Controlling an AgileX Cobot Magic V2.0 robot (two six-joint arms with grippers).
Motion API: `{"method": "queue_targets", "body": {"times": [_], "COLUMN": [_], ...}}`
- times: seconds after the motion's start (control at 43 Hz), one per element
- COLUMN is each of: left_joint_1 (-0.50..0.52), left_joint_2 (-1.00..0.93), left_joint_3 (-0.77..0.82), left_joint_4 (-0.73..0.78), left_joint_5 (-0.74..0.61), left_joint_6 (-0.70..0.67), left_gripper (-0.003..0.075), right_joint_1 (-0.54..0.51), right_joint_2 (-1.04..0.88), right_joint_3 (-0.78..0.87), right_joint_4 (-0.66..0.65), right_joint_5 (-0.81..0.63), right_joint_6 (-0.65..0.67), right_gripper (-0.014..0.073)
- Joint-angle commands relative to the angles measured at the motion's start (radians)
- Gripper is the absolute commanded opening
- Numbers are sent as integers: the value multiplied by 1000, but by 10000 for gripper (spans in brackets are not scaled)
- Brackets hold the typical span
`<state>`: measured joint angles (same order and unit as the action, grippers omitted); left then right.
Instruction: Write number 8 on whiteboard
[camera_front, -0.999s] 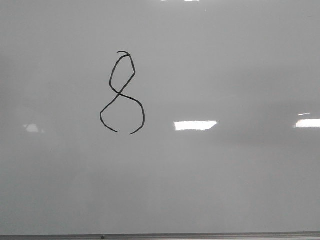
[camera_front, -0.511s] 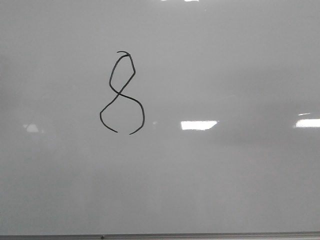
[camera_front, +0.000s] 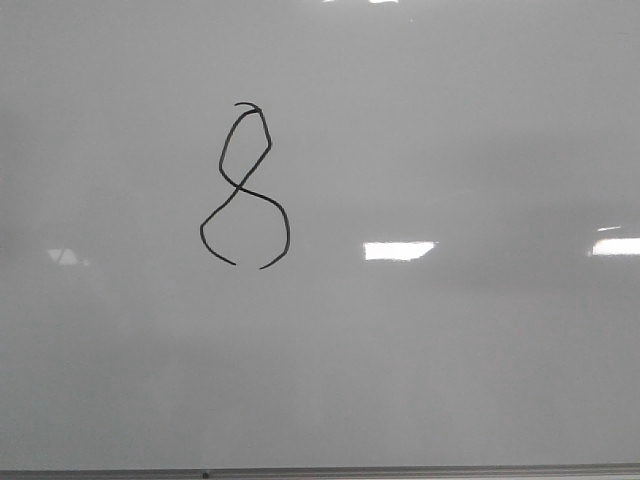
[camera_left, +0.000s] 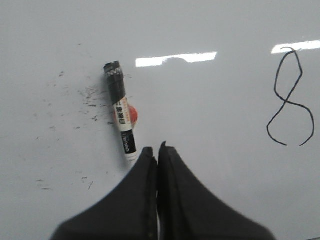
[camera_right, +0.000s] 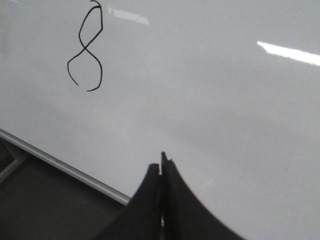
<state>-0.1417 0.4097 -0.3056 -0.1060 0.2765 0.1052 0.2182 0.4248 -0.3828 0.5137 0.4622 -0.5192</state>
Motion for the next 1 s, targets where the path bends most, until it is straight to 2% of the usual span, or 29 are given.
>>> {"method": "queue_targets", "body": {"times": [0.0,0.302,0.465,0.976], "left_joint_1": [11,104,136,152], "left_joint_2": [-111,-430,-431,-429], "left_joint_3": [45,257,328,326], "left_joint_4": [63,63,63,63], "left_joint_5": [-90,-90,-186,-184], "left_joint_6": [-76,-76,-76,-76], "left_gripper": [-21,-21,-21,-21], "right_joint_1": [-6,-6,-6,-6], "right_joint_2": [2,2,2,2], "right_joint_3": [-26,-26,-26,-26], "right_joint_4": [22,22,22,22], "right_joint_5": [-60,-59,-56,-54], "right_joint_6": [0,0,0,0], "right_gripper": [-69,-69,-69,-69]}}
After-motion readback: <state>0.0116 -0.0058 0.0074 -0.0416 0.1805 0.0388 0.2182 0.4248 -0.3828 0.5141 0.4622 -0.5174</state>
